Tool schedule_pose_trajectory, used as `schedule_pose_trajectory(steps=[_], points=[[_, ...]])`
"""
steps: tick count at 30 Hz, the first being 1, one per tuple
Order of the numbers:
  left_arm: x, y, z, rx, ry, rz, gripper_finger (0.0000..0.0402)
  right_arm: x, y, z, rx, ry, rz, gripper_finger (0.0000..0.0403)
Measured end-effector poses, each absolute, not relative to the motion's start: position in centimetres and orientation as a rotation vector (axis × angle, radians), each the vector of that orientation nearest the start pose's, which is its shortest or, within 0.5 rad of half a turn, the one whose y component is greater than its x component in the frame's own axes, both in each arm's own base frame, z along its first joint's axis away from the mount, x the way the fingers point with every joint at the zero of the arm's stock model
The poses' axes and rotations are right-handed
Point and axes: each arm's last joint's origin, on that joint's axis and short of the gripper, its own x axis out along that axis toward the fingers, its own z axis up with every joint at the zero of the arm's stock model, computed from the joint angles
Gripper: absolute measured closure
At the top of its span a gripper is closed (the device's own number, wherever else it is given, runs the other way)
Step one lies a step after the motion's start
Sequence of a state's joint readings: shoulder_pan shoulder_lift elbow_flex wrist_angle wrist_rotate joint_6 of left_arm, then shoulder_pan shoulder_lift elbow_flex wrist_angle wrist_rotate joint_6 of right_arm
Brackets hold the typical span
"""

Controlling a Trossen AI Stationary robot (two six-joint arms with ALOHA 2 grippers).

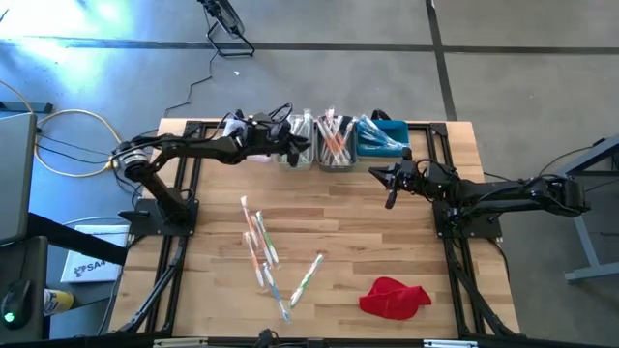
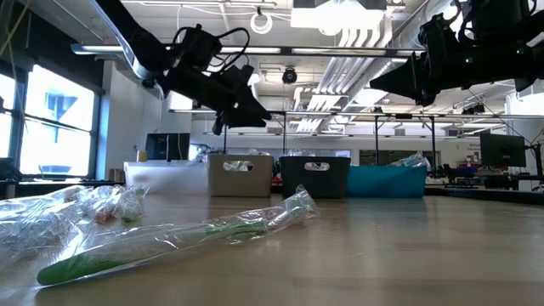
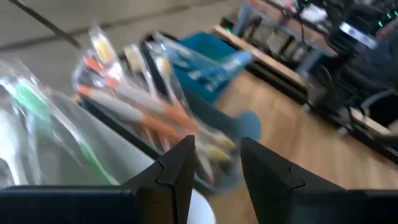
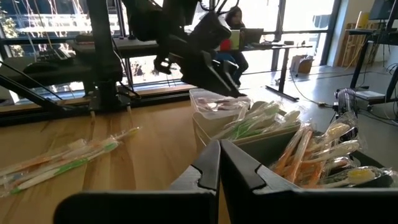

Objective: Pick & Place Toothbrushes
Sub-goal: Put the orange toothbrush into the dark green bin

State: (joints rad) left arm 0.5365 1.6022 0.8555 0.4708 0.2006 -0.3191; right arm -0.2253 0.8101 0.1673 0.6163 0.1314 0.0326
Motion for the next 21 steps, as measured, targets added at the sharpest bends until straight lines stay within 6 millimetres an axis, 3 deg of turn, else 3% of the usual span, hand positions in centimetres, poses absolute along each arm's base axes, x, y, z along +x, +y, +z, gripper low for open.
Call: schedule_pose_trajectory(steps=[9, 21], points=[[27.9, 14.7, 21.6, -0.562, 0.477, 0.224, 0.0274, 16.1, -4.1, 19.3, 0.034, 0.021, -0.358, 0.04], [28.5, 8.4, 19.9, -0.732, 0.774, 0.182, 0.0275, 16.1, -4.1, 19.3, 0.034, 0.021, -0.357, 0.0399]])
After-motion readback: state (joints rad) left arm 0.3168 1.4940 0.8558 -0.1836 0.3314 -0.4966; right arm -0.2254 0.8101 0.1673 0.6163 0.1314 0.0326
